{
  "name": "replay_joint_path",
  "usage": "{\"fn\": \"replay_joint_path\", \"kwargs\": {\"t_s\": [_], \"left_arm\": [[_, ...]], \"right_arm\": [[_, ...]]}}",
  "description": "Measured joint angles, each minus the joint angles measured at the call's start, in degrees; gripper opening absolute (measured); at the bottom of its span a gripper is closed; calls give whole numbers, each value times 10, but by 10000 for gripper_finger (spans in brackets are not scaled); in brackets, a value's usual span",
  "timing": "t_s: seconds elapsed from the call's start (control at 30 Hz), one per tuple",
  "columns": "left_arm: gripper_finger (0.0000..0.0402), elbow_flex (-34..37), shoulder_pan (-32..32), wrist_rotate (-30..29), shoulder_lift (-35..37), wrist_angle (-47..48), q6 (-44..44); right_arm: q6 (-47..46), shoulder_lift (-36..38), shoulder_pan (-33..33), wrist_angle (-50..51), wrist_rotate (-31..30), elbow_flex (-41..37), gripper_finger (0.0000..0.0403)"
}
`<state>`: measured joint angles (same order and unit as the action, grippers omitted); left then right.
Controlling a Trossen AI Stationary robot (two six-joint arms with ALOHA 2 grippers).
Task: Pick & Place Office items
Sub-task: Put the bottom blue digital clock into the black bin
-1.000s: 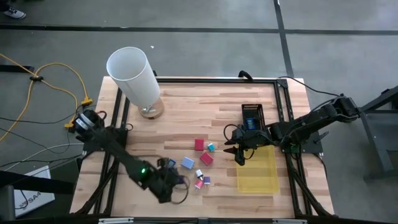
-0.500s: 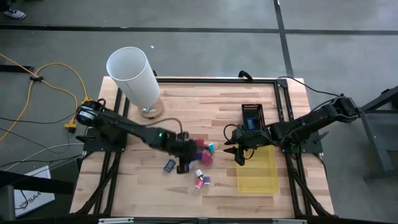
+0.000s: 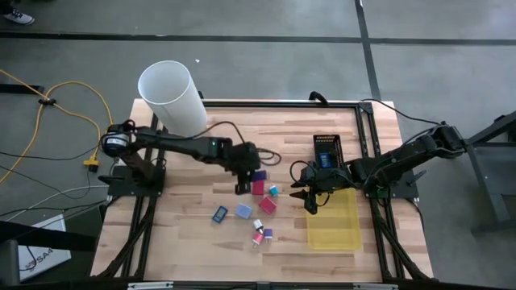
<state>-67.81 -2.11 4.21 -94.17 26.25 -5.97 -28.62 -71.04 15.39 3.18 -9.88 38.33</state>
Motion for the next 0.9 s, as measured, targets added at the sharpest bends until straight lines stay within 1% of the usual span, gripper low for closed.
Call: {"fn": "replay_joint_path", "kwargs": {"t_s": [0.17, 0.6, 0.9], "left_arm": [[149, 0, -11, 4, 0, 0, 14], [149, 0, 8, 2, 0, 0, 34], [149, 0, 9, 2, 0, -6, 36]], "right_arm": [[0, 0, 0, 0, 0, 0, 149], [0, 0, 0, 0, 0, 0, 149], [0, 0, 0, -7, 0, 0, 149]]}}
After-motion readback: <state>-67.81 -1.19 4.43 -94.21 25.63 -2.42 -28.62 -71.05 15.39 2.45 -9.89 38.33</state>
